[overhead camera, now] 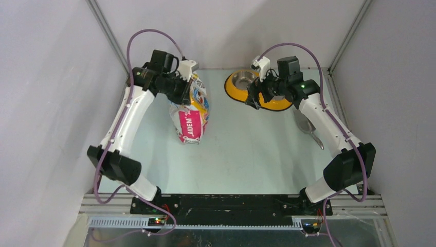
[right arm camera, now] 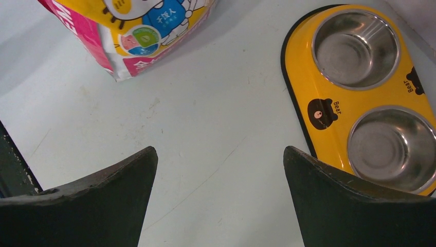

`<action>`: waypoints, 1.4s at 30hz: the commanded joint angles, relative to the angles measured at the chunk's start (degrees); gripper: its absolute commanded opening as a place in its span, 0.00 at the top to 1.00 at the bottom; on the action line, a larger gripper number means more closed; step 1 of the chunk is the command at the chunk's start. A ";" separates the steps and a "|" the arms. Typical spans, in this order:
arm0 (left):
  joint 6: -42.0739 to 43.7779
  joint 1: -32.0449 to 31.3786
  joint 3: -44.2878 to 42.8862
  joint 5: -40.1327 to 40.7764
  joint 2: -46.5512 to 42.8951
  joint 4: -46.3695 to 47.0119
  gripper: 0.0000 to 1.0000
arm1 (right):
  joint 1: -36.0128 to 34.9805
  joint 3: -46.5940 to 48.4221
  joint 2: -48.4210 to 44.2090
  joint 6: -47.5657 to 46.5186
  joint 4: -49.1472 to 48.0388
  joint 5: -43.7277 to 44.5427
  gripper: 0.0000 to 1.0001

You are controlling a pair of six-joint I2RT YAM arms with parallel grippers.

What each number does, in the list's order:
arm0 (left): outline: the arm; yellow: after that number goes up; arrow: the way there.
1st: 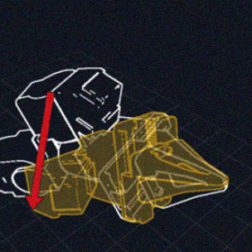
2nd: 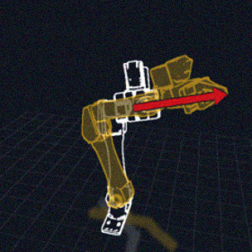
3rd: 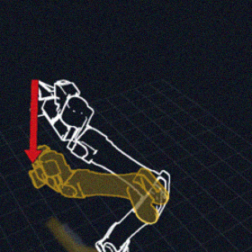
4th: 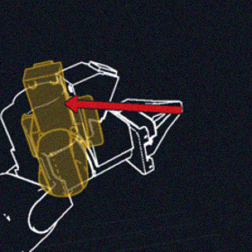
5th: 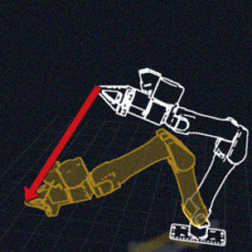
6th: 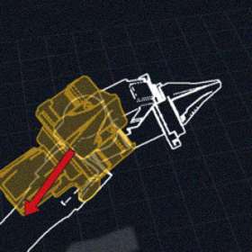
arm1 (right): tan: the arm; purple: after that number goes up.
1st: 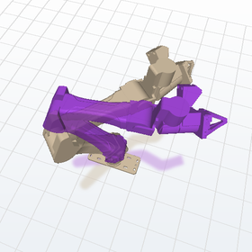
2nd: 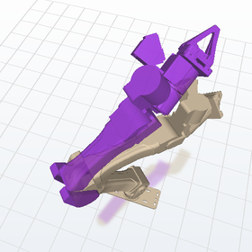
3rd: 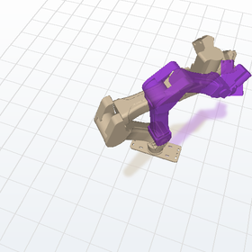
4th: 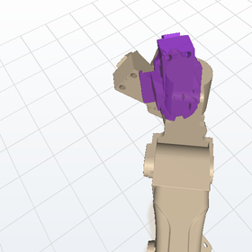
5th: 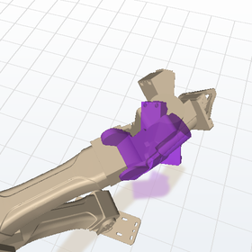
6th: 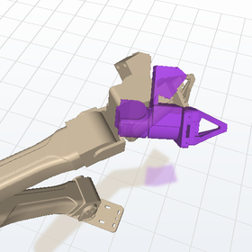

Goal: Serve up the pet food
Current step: Move the pet food bag to the center of the board.

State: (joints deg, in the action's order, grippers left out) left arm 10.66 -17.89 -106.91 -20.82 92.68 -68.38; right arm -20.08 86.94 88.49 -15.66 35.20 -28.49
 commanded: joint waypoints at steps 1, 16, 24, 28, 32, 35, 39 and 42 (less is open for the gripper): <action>7.61 -1.34 4.15 -3.47 -15.56 -1.65 1.00 | 0.06 2.68 0.28 -2.01 -0.13 -1.62 0.05; 24.36 -1.11 21.19 21.42 -35.33 3.64 1.00 | -10.87 10.80 0.79 -22.67 5.62 1.78 0.02; 21.09 7.71 24.36 22.78 -34.06 13.11 1.00 | -13.53 19.67 7.49 -27.35 6.58 -3.16 0.03; 18.65 7.93 26.63 19.19 -35.15 13.44 0.87 | -15.71 26.23 13.20 -31.79 9.46 -1.68 0.03; 17.62 7.91 29.03 16.03 -36.06 13.11 0.80 | -17.53 32.83 19.01 -39.76 12.88 -0.30 0.02; 17.00 7.88 30.30 13.45 -36.48 12.31 0.80 | -18.16 39.79 24.44 -43.42 17.97 -1.16 0.03; 17.05 7.95 31.70 11.16 -36.52 10.60 0.79 | -18.92 45.25 27.35 -45.91 21.27 -3.89 0.03; 17.63 7.96 32.02 10.86 -36.26 9.21 0.75 | -19.80 44.70 27.40 -48.26 19.88 -4.48 0.02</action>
State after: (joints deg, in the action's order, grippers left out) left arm 28.47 -10.31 -74.98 -7.22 56.84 -59.02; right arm -38.92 128.46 116.27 -58.76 53.63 -30.61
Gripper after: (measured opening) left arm 0.221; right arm 0.979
